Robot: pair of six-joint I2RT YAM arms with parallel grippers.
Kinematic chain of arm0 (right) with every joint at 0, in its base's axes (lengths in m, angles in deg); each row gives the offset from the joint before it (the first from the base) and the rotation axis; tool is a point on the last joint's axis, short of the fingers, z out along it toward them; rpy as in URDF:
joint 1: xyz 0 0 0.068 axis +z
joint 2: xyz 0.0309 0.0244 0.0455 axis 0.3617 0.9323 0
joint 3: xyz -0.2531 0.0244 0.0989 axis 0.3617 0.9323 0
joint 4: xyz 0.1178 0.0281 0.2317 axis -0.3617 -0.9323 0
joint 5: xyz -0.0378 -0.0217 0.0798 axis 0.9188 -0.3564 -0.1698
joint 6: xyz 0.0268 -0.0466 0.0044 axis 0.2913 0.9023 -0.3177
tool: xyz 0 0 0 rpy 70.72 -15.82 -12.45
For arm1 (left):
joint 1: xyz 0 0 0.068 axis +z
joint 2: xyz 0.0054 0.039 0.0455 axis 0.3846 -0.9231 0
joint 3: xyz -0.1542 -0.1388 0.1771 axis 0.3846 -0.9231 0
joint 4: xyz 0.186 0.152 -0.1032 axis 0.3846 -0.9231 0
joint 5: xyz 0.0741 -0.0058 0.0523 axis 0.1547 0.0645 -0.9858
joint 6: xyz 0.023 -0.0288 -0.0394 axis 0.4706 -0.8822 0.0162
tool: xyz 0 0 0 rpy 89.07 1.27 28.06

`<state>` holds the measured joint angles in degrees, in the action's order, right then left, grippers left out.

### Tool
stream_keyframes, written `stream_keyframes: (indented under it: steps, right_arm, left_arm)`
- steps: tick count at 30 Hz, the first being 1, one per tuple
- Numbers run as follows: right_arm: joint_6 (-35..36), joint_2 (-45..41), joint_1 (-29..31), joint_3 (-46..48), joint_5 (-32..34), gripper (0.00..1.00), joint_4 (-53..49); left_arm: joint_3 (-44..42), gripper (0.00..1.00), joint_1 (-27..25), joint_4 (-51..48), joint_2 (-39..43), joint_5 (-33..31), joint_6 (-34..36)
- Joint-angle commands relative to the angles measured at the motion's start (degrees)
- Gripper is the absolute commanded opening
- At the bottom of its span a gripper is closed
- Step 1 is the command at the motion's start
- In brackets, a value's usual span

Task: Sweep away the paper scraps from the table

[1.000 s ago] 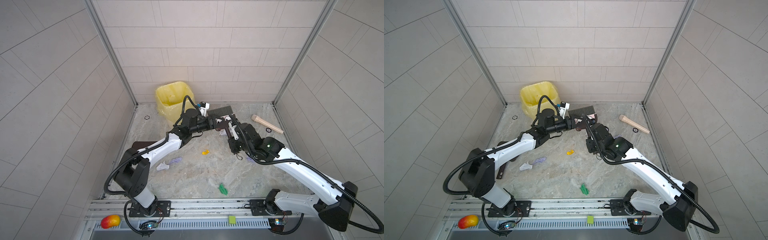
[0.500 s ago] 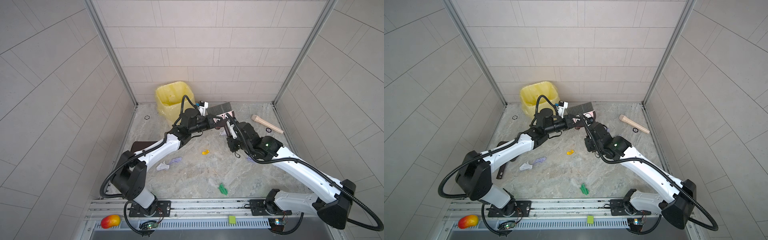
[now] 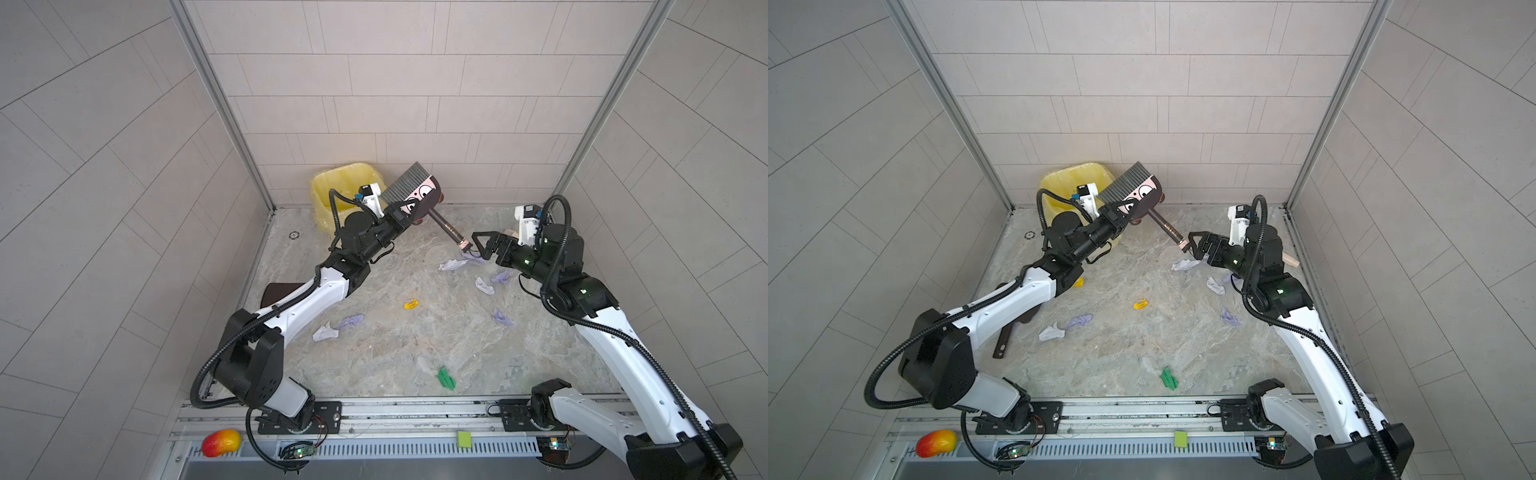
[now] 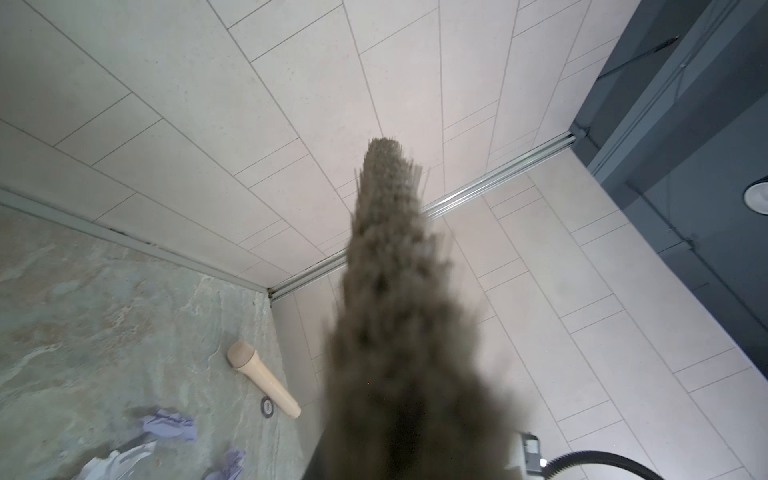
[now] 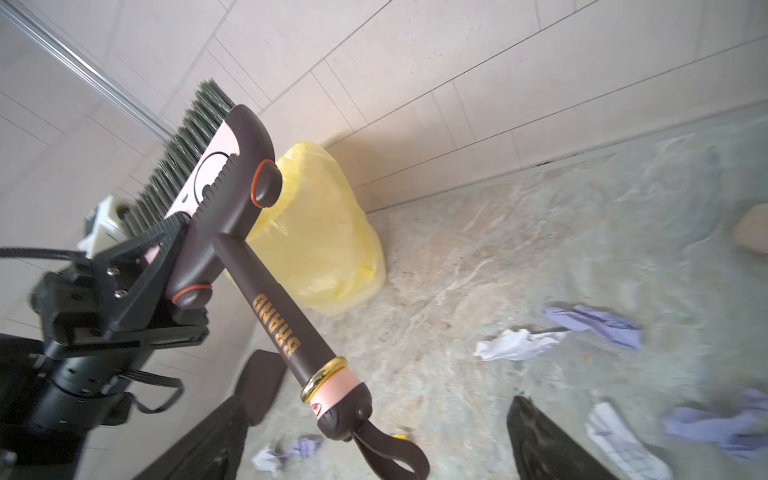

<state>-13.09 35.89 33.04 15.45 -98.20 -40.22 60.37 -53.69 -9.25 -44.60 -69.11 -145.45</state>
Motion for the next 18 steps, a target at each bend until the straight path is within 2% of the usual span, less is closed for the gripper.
stream_keyframes:
  steps: [1, 4, 6, 10, 18]
  right_arm:
    - [-10.4, 0.3, -1.8, 1.5, -13.0, 0.99, 13.3]
    - [-16.9, 2.0, -2.3, 2.7, -16.8, 0.99, 22.3]
    - [-19.1, 3.2, -2.2, 2.1, -19.0, 0.99, 24.8]
    - [-20.2, 4.0, -2.3, 1.1, -20.4, 0.98, 26.6]
    - [-21.6, 6.2, -2.2, -2.7, -23.3, 0.90, 27.2]
  left_arm:
    - [3.8, 0.00, 0.0, 11.6, 0.7, -2.3, -5.7]
    - [4.1, 0.00, -0.4, 15.9, -0.7, -2.7, -9.7]
    - [3.4, 0.00, -0.7, 18.5, -1.2, -3.5, -11.4]
    - [2.6, 0.00, -1.3, 18.9, -0.9, -4.1, -11.5]
    - [2.8, 0.00, -1.5, 17.0, -1.7, -2.4, -13.2]
